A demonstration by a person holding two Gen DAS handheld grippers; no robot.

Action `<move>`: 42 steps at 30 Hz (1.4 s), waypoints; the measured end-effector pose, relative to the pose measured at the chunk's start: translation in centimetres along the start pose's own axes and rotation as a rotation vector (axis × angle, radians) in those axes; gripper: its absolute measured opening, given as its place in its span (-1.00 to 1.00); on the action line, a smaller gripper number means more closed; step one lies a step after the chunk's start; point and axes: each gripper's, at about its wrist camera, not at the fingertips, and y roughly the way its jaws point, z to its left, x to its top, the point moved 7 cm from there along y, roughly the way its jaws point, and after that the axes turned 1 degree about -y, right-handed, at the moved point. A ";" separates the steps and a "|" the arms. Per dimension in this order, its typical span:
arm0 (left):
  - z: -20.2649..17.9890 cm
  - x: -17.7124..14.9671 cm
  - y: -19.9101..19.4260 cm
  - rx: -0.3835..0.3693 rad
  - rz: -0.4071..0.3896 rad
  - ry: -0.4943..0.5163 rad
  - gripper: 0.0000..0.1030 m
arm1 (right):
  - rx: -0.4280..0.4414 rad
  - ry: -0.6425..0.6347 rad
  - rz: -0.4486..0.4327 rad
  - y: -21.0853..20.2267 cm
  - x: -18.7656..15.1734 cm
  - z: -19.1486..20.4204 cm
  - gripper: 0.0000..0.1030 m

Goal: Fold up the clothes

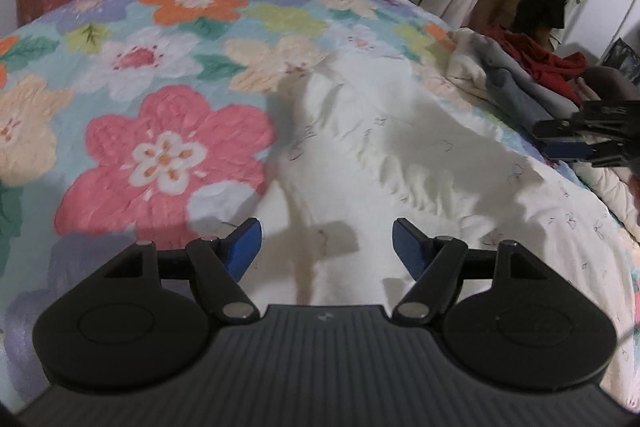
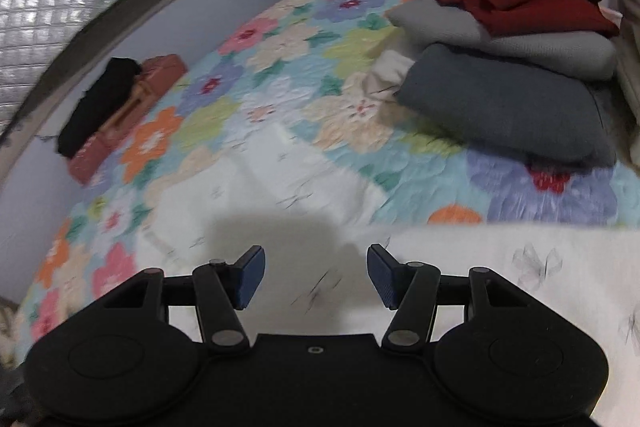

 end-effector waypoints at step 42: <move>6.8 0.3 -0.5 -0.044 -0.003 -0.069 0.40 | -0.127 -0.076 0.075 14.8 7.1 10.6 0.52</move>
